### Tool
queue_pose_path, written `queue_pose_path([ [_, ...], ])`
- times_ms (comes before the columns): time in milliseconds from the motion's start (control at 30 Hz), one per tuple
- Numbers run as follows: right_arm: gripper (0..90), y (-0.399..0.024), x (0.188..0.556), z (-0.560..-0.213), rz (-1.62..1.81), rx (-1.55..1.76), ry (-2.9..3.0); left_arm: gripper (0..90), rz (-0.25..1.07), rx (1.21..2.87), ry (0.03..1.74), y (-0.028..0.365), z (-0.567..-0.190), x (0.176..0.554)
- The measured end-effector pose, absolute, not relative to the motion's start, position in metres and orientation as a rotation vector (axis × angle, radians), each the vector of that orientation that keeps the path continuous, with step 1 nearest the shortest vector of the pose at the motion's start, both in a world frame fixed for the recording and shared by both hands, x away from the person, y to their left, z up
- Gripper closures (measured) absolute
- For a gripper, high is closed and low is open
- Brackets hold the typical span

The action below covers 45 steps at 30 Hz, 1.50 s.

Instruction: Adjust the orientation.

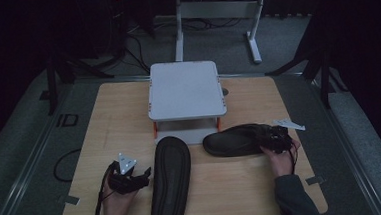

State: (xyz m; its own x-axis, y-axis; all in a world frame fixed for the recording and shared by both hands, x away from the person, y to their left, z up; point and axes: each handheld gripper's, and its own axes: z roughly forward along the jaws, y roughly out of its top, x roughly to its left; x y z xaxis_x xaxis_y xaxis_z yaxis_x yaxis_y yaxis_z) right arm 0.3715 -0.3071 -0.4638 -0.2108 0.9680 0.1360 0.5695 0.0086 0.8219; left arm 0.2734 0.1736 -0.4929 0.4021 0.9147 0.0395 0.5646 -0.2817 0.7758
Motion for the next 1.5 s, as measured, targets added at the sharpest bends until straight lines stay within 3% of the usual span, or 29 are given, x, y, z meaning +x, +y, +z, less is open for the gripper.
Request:
queue_pose_path([
  [267,29.8,-0.308,0.366,-0.459,1.112,1.551,1.810,22.3,0.638,2.001,1.225,0.161,-0.494,0.271],
  [667,29.8,-0.310,0.365,-0.461,1.099,1.554,1.824,24.1,0.565,1.918,1.077,0.140,-0.472,0.263],
  [1500,29.8,-0.307,0.365,-0.461,1.092,1.537,1.834,25.0,0.406,1.913,0.697,0.037,-0.437,0.257],
])
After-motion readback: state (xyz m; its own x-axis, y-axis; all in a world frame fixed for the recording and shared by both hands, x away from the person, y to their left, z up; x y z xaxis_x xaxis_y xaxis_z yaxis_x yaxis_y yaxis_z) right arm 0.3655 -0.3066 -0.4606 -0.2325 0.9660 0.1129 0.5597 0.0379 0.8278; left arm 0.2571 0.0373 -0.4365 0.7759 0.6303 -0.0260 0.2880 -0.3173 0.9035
